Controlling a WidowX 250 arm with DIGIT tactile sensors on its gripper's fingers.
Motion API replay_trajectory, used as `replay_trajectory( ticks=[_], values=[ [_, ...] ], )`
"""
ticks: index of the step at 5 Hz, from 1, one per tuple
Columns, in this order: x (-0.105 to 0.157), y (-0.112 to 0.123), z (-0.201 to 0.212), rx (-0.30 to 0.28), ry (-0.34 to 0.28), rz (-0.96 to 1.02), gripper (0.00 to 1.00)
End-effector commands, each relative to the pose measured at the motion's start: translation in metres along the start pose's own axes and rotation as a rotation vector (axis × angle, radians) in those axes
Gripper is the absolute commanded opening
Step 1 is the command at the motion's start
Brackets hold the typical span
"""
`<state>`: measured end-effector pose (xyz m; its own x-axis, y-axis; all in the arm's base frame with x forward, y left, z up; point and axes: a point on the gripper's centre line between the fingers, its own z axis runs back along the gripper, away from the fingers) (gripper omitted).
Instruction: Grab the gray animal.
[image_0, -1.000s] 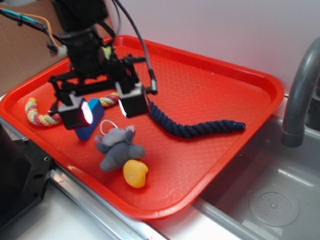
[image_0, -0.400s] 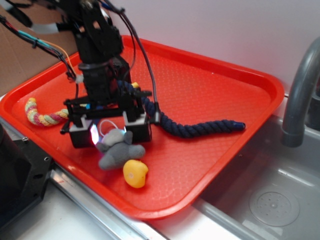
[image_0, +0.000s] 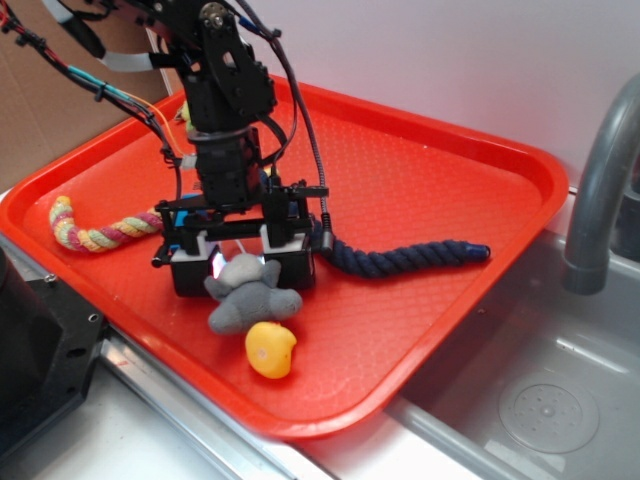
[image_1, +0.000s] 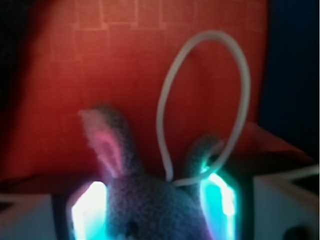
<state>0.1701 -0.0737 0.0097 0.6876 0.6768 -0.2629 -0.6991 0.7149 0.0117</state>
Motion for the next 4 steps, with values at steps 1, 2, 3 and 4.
replay_trajectory(
  ticks=[1, 2, 3, 4],
  values=[
    [0.020, -0.002, 0.063, 0.027, -0.106, -0.338, 0.00],
    [0.036, 0.018, 0.123, 0.087, -0.243, -0.578, 0.00],
    [0.048, 0.044, 0.180, 0.148, -0.290, -0.713, 0.00],
    [0.051, 0.073, 0.212, 0.200, -0.354, -0.670, 0.00]
  ],
)
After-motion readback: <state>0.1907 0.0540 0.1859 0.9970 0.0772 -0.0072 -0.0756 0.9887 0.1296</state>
